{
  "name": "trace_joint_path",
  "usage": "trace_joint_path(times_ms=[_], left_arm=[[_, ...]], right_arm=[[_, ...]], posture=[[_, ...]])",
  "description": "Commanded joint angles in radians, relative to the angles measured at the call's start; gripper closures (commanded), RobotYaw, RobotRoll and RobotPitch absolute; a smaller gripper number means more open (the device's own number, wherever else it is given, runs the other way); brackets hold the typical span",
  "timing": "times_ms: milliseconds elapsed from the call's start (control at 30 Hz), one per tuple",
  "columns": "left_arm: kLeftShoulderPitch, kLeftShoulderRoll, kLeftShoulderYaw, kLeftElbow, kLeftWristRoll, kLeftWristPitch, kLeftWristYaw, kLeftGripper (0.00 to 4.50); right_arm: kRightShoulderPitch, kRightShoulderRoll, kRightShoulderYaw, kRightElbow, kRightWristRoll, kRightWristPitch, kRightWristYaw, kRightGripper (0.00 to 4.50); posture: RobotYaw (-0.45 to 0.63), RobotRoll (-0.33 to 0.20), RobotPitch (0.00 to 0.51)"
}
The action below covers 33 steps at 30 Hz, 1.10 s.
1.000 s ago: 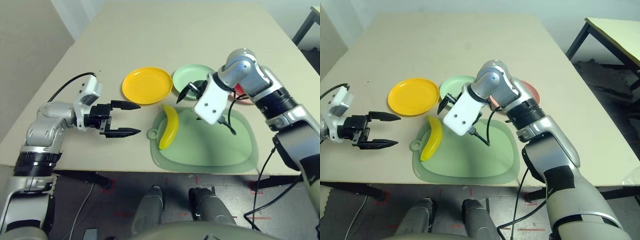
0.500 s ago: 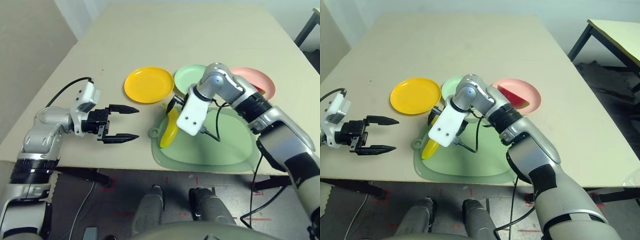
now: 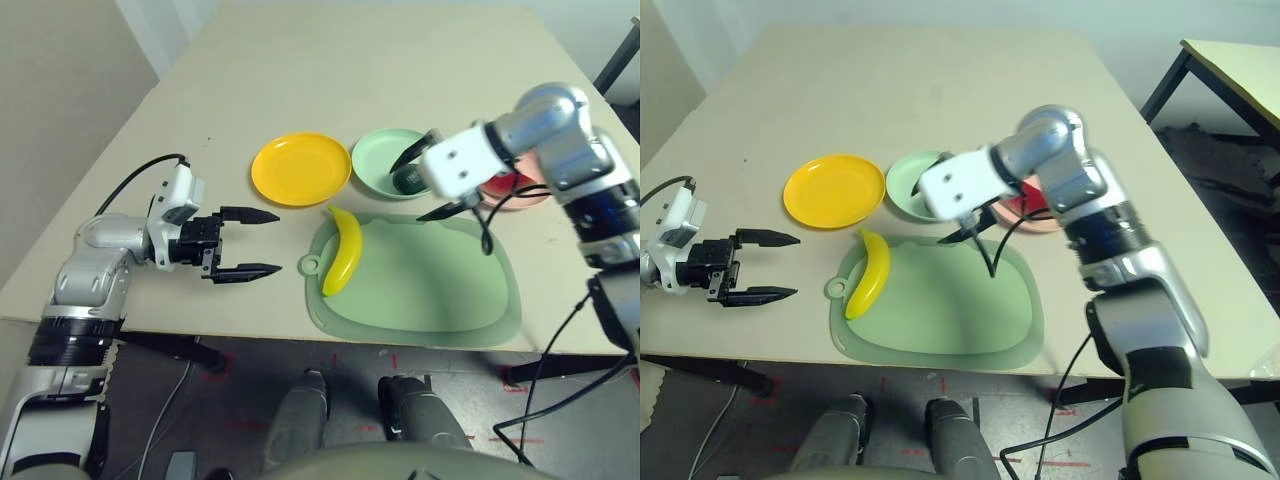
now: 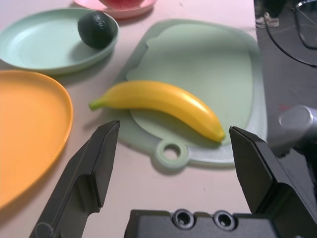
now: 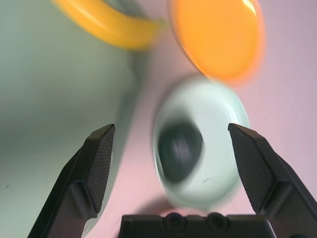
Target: Place the fruits into color-matched plates.
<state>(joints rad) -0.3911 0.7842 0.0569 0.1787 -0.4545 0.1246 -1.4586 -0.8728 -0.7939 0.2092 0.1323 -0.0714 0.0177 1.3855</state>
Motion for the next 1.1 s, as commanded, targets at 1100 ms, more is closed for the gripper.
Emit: trace_joint_path(times_ms=[1100], left_arm=[[-0.324,-0.094,-0.211,0.343,0.262,-0.459,-0.131,0.0]], right_arm=[[0.988,0.227,-0.505,-0.166,0.571,-0.184,-0.069,0.04]], posture=[[-0.04,0.0,0.136]])
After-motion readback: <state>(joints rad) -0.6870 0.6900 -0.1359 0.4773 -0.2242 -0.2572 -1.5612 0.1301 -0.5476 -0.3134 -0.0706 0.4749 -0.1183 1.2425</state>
